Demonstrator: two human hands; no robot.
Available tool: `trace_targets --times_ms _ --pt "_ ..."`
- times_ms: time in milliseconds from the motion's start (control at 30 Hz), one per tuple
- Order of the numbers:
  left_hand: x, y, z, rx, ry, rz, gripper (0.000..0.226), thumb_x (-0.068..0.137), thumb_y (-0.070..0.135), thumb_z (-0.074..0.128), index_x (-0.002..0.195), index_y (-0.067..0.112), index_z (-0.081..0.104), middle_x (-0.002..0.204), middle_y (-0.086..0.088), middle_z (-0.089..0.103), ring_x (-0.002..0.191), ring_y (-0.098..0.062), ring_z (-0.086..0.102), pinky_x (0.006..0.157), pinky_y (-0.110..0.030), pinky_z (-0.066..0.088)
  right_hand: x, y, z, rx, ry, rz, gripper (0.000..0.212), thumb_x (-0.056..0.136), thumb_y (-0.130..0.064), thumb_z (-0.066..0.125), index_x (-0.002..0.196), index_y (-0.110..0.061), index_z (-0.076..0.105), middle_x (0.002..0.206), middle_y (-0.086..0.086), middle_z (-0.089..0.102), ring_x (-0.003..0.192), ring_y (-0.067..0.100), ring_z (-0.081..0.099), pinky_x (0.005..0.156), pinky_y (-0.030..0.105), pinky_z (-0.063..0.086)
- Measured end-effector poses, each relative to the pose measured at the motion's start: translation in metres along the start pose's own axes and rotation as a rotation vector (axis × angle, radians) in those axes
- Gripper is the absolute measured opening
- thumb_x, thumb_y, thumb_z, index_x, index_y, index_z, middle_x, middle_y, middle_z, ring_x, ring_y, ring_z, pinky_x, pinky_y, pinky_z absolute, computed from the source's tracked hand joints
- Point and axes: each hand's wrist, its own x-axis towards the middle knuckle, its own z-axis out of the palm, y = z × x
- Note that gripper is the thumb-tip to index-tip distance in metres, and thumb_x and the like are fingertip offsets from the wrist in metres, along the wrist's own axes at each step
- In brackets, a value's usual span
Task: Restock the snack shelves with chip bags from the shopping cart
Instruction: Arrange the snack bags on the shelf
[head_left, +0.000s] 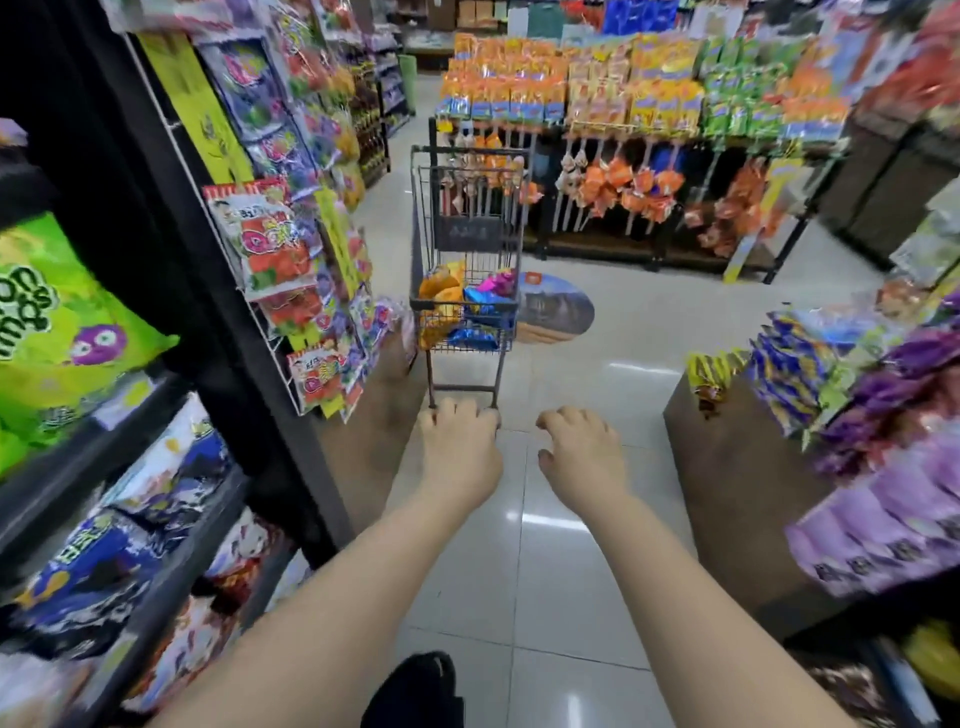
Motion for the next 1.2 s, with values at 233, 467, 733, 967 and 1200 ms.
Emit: trace_targets --times_ms 233,467,733,967,1200 --pt "0.144 -0.022 0.038 -0.11 -0.138 0.088 0.039 0.091 0.019 0.048 0.129 0.028 0.054 0.129 -0.002 0.051 0.126 -0.026 0.037 0.104 -0.043 0.029 0.113 0.017 0.044 -0.014 -0.097 0.125 0.04 0.091 -0.02 0.051 0.13 -0.024 0.048 0.131 -0.001 0.05 0.124 0.025 0.04 0.095 0.036 0.031" --pt "0.258 -0.014 0.086 -0.162 -0.313 0.161 0.043 0.087 0.018 0.051 0.128 0.03 0.054 0.128 0.0 0.052 0.125 -0.026 0.037 0.099 -0.04 0.029 0.196 0.061 0.076 0.093 -0.232 0.251 0.045 0.091 -0.021 0.055 0.135 -0.026 0.046 0.136 -0.003 0.048 0.127 0.023 0.038 0.101 0.034 0.031" --pt "0.42 0.038 0.125 -0.128 -0.225 0.175 0.041 0.088 0.026 0.052 0.128 0.031 0.054 0.131 0.004 0.05 0.125 -0.023 0.037 0.1 -0.039 0.028 0.341 0.159 0.086 0.105 -0.165 0.23 0.041 0.091 -0.021 0.055 0.131 -0.023 0.05 0.134 -0.002 0.048 0.123 0.024 0.04 0.098 0.035 0.032" --pt "0.592 0.094 0.136 -0.126 -0.149 0.054 0.038 0.085 0.028 0.055 0.123 0.03 0.059 0.127 0.002 0.054 0.122 -0.026 0.04 0.097 -0.04 0.031 0.501 0.269 0.071 0.068 -0.173 0.1 0.041 0.09 -0.024 0.058 0.13 -0.026 0.049 0.134 -0.002 0.045 0.128 0.024 0.034 0.099 0.036 0.028" --pt "0.713 0.126 0.148 -0.118 -0.141 -0.022 0.04 0.086 0.03 0.055 0.126 0.032 0.057 0.128 0.001 0.052 0.124 -0.026 0.038 0.097 -0.039 0.031 0.625 0.332 0.079 0.092 -0.205 -0.016 0.04 0.09 -0.021 0.057 0.13 -0.024 0.051 0.134 -0.001 0.047 0.126 0.025 0.037 0.1 0.036 0.028"
